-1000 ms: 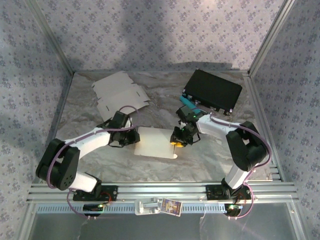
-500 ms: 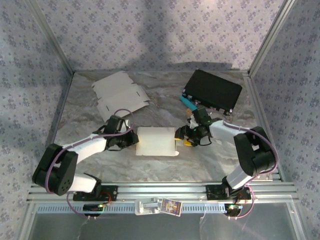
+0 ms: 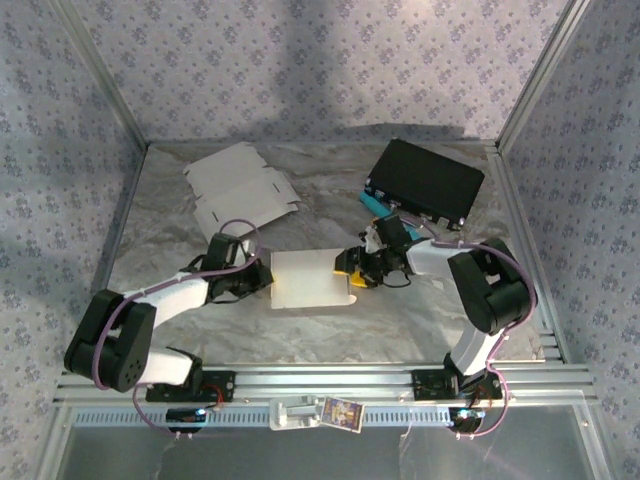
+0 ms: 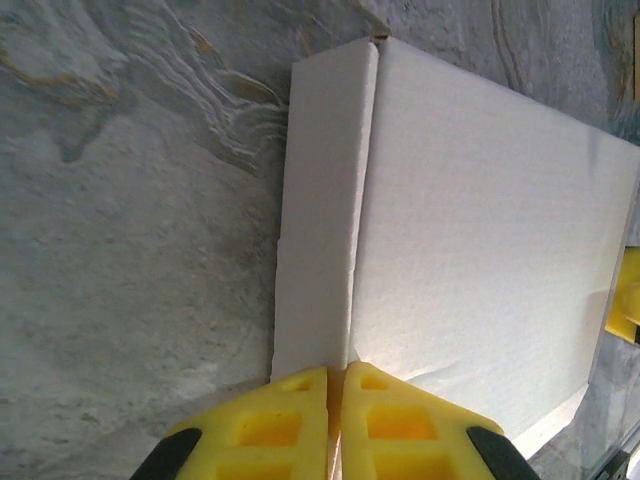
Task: Fold the paper box
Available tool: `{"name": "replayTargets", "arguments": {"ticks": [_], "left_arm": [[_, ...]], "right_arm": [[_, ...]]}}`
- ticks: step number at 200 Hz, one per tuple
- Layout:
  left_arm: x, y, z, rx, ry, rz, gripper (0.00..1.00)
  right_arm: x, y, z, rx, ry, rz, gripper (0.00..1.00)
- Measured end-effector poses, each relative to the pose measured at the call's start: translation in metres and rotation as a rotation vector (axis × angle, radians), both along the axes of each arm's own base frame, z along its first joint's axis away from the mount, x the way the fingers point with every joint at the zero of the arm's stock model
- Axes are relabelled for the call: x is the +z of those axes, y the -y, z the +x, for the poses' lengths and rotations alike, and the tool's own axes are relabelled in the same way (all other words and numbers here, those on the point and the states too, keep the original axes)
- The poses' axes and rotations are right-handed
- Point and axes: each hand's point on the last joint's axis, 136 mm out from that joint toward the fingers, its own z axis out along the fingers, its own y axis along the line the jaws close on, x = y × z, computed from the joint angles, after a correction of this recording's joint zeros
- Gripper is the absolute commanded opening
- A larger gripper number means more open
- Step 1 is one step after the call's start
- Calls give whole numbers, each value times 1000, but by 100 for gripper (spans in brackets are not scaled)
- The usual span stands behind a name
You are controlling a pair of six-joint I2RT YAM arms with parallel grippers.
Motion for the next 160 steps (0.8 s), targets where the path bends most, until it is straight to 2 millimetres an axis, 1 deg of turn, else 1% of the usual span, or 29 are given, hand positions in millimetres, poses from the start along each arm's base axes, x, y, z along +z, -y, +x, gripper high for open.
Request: {"name": "replayTargets", "arguments": {"ticks": [32,59,98,135,160], "left_arm": [[-2,-8,4,29,1,13,6],[-6,-16,6,59,-8,36,6],[-7,-19,7,70,-13,39,5],[-8,-21,7,75,-20,32,5],[-8,-21,7,74,-22,29,5]], "right_arm": [[2,-9,-2,9,-2,11,63],[8,-14,0,17,6,13,63],[22,-8,2,18,34,20,65],[20,4,4,25,35,4,66],[21,2,9,43,39,11,67]]}}
